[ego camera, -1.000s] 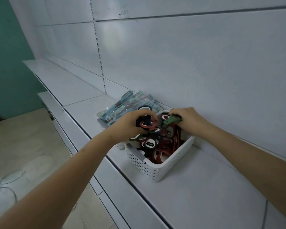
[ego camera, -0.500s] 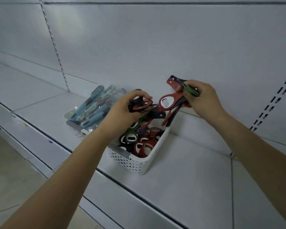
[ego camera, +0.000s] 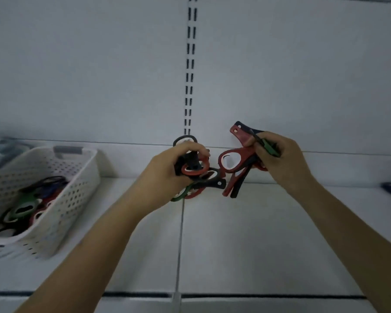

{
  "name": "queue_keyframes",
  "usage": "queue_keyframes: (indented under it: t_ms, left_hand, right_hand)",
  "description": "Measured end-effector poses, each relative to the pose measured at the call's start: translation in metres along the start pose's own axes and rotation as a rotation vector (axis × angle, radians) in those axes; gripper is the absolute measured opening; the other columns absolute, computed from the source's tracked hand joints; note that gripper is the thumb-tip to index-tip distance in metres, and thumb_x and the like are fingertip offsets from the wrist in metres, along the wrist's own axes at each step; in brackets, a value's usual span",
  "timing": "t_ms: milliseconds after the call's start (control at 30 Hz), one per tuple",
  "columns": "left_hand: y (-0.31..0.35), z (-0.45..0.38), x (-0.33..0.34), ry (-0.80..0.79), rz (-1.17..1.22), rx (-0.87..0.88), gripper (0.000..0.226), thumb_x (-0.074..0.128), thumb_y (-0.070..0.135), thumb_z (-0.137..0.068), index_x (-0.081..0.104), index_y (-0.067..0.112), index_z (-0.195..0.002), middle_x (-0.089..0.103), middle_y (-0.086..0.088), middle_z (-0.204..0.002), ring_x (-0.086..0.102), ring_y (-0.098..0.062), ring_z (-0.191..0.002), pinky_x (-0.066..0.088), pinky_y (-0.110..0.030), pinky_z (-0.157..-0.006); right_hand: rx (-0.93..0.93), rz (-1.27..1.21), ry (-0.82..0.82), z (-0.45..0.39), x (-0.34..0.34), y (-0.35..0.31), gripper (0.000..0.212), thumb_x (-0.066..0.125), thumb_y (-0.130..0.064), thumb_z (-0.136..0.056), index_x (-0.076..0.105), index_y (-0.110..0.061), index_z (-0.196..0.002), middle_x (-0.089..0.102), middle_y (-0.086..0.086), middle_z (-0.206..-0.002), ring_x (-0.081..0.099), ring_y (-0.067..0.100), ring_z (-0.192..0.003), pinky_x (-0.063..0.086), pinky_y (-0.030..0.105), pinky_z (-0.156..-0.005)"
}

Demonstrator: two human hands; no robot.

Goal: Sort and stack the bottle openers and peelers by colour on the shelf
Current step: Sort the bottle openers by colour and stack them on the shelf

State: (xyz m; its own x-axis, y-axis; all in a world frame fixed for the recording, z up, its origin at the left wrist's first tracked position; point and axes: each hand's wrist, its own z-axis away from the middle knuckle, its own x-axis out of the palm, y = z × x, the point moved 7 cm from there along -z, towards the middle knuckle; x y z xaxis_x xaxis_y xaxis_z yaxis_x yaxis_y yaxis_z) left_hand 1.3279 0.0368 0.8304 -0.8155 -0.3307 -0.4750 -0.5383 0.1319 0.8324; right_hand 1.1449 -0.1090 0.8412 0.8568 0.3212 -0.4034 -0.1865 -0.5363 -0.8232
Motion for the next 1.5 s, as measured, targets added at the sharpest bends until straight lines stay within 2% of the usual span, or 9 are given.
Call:
queue_keyframes:
  t_ms: [367,500,567,767,900,1100,1267,1400,1500]
  left_hand:
    - [0.028,-0.081,0.29,-0.335,-0.092,0.045,0.049,0.071,-0.003,-0.084,0.063,0.037,-0.111,0.067,0.016,-0.113,0.063,0.0,-0.105,0.051,-0.015,-0.09]
    - [0.032,-0.1,0.341,-0.374,-0.218,0.059,0.052,0.067,-0.004,-0.084,0.061,0.034,-0.118,0.063,0.004,-0.108,0.061,0.003,-0.087,0.047,-0.009,-0.072]
    - [0.028,-0.104,0.35,-0.386,-0.255,0.039,0.056,0.066,-0.002,-0.085,0.057,0.035,-0.126,0.058,0.003,-0.107,0.059,0.003,-0.08,0.045,-0.009,-0.067]
    - [-0.002,-0.104,0.341,-0.338,-0.52,-0.031,0.08,0.052,0.059,-0.071,0.03,0.05,-0.147,0.046,0.012,-0.122,0.04,-0.017,-0.112,0.036,-0.043,-0.102]
    - [-0.01,-0.1,0.331,-0.323,-0.493,-0.082,0.092,0.046,0.063,-0.059,0.025,0.047,-0.148,0.045,0.01,-0.133,0.034,-0.018,-0.121,0.029,-0.04,-0.108]
    - [-0.015,-0.1,0.309,-0.26,-0.352,-0.073,0.077,0.062,-0.001,-0.085,0.039,0.043,-0.144,0.048,0.01,-0.131,0.048,-0.013,-0.114,0.041,-0.025,-0.101]
    - [-0.02,-0.105,0.302,-0.205,-0.392,-0.101,0.082,0.047,-0.013,-0.079,0.043,0.034,-0.146,0.043,-0.003,-0.141,0.04,-0.023,-0.128,0.032,-0.03,-0.112]
    - [-0.024,-0.103,0.303,-0.216,-0.492,-0.094,0.082,0.056,-0.012,-0.079,0.044,0.034,-0.145,0.034,-0.004,-0.147,0.031,-0.027,-0.134,0.03,-0.034,-0.113]
    - [-0.021,-0.103,0.301,-0.165,-0.576,-0.081,0.07,0.063,-0.006,-0.077,0.055,0.032,-0.136,0.032,-0.005,-0.151,0.025,-0.031,-0.136,0.029,-0.041,-0.111]
  right_hand:
    - [0.261,-0.032,0.104,0.047,-0.211,0.171,0.014,0.062,-0.005,-0.093,0.07,-0.016,-0.097,0.068,-0.002,-0.086,0.067,0.004,-0.069,0.057,0.022,-0.061]
    - [0.246,-0.052,0.067,0.044,-0.238,0.211,0.017,0.062,-0.006,-0.092,0.066,-0.022,-0.093,0.065,-0.003,-0.086,0.062,0.0,-0.068,0.051,0.016,-0.06]
    - [0.21,0.048,0.01,0.042,-0.239,0.227,0.02,0.065,-0.005,-0.09,0.065,-0.024,-0.098,0.064,-0.004,-0.096,0.06,0.003,-0.081,0.049,0.017,-0.07]
    - [0.055,0.301,-0.239,0.049,-0.216,0.25,0.054,0.071,0.004,-0.071,0.064,-0.03,-0.113,0.051,-0.01,-0.121,0.049,0.002,-0.108,0.033,0.004,-0.093]
    - [0.011,0.495,-0.319,0.051,-0.207,0.254,0.066,0.074,-0.033,-0.064,0.057,-0.039,-0.128,0.048,-0.012,-0.139,0.044,0.017,-0.126,0.036,0.042,-0.107]
    - [0.039,0.376,-0.471,0.056,-0.213,0.235,0.066,0.076,-0.01,-0.08,0.048,-0.026,-0.139,0.05,-0.013,-0.128,0.042,-0.008,-0.113,0.027,-0.002,-0.095]
    - [0.003,0.514,-0.456,0.054,-0.219,0.238,0.073,0.052,0.009,-0.079,0.044,-0.026,-0.142,0.049,-0.005,-0.134,0.043,0.006,-0.122,0.034,0.02,-0.107]
    - [-0.036,0.553,-0.382,0.056,-0.226,0.239,0.069,0.049,0.016,-0.081,0.048,-0.021,-0.139,0.045,-0.001,-0.138,0.039,0.008,-0.125,0.019,0.003,-0.103]
    - [-0.044,0.602,-0.251,0.058,-0.234,0.243,0.061,0.058,0.011,-0.085,0.05,-0.017,-0.139,0.032,0.003,-0.154,0.036,0.012,-0.135,0.025,0.015,-0.107]
